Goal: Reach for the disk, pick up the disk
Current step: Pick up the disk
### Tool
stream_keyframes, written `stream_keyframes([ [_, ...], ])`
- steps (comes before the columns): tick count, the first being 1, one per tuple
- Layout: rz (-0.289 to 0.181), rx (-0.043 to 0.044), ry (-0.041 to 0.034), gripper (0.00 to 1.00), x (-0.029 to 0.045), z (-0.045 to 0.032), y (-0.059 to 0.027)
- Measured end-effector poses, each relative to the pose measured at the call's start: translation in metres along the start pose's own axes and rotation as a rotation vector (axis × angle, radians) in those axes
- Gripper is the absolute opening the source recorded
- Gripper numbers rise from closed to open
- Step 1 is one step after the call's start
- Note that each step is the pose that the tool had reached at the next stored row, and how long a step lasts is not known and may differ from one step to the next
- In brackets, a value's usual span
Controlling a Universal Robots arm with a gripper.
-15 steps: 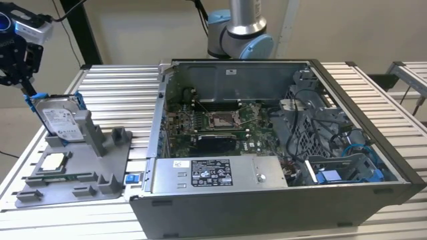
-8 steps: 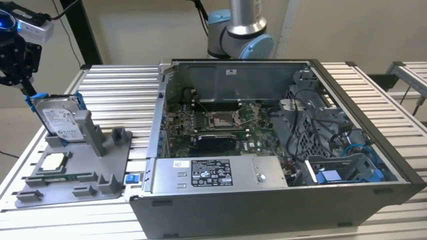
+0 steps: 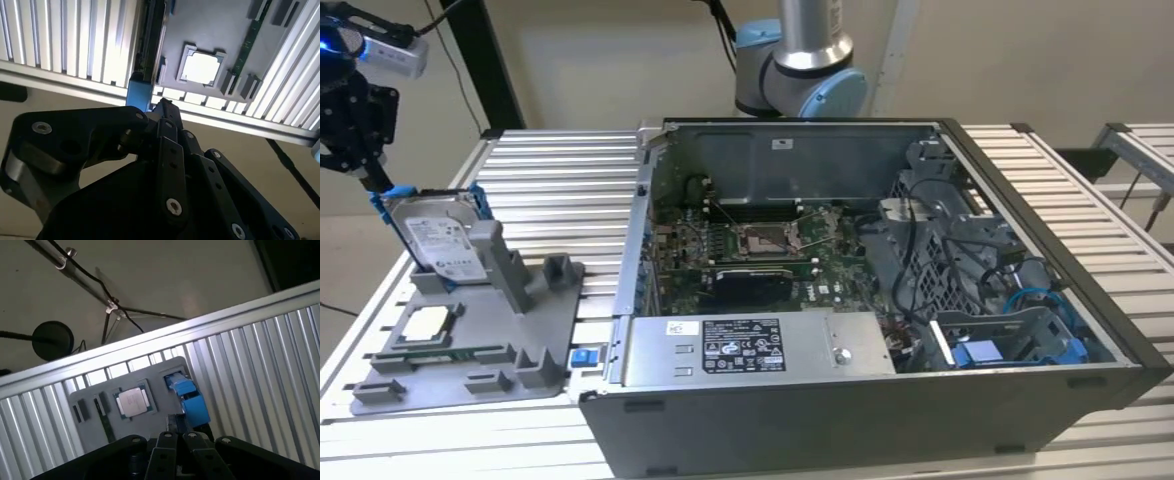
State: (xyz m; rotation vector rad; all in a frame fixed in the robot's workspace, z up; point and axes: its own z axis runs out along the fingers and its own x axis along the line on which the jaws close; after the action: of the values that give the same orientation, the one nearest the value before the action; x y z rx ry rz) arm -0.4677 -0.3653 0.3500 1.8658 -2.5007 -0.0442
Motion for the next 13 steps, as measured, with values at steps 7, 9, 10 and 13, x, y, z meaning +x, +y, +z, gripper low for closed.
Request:
stream_keyframes([
  [7, -0.098, 0.003, 0.0025, 0.0, 0.0, 0.0002, -0.0001],
  [9, -0.109, 0.0029, 0.0029, 0.0, 0.0, 0.0001, -0.0001],
  [10, -0.109, 0.003, 0.0029, 0.0, 0.0, 0.0002, -0.0001],
  [13, -0.109, 0.003, 0.0029, 0.0, 0.0, 0.0002, -0.0001],
])
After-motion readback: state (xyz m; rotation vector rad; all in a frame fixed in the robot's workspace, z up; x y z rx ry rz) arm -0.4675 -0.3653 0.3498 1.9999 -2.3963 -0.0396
